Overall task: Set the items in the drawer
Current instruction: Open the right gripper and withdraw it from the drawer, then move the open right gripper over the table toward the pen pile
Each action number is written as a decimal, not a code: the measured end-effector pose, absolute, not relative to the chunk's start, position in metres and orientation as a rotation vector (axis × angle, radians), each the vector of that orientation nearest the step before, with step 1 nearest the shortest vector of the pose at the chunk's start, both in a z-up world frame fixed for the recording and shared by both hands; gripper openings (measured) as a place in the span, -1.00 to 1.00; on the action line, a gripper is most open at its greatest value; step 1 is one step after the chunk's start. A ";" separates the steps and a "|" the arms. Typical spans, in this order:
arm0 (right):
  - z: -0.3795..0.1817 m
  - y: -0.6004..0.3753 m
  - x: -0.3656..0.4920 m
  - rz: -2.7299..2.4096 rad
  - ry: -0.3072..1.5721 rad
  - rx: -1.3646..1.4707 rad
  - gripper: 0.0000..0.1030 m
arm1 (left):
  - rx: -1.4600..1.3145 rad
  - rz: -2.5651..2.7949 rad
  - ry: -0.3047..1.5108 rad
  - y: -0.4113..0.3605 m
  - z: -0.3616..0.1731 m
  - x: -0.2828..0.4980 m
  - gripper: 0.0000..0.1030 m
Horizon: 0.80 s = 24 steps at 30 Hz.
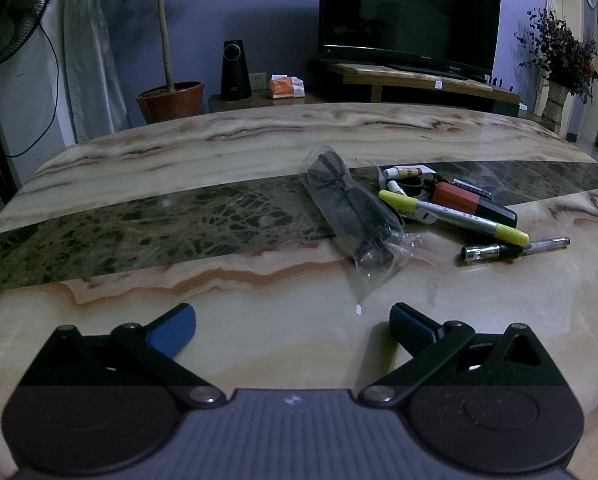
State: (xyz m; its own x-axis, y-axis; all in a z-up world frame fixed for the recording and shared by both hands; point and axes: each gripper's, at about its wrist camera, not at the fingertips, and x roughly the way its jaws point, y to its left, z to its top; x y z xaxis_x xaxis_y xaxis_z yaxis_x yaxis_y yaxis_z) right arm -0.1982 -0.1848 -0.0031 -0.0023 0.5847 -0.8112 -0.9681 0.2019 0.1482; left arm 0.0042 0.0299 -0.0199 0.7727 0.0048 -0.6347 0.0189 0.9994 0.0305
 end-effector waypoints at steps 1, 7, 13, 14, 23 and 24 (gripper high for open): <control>0.009 -0.191 -0.193 1.321 0.866 -0.482 0.08 | 0.036 -0.008 0.688 0.030 -0.020 0.004 0.99; 0.064 -0.234 -0.148 1.142 0.680 -0.197 0.37 | 0.036 -0.008 0.688 0.030 -0.020 0.004 0.99; 0.076 -0.255 -0.093 0.781 0.668 -0.072 0.43 | 0.036 -0.008 0.688 0.030 -0.020 0.004 0.99; 0.074 -0.257 -0.084 0.739 0.680 -0.052 0.43 | 0.036 -0.008 0.688 0.030 -0.020 0.004 0.99; 0.054 -0.263 -0.043 0.556 0.704 -0.058 0.43 | 0.036 -0.008 0.688 0.030 -0.020 0.004 0.99; 0.052 -0.264 -0.040 0.544 0.706 -0.062 0.43 | 0.036 -0.008 0.688 0.030 -0.020 0.004 0.99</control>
State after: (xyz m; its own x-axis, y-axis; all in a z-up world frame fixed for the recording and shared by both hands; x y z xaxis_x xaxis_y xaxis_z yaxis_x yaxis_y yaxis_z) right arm -0.0405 -0.2645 0.0521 0.6289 0.4538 -0.6314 -0.4950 0.8599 0.1250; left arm 0.0042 0.0299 -0.0199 0.7727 0.0049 -0.6348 0.0188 0.9994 0.0305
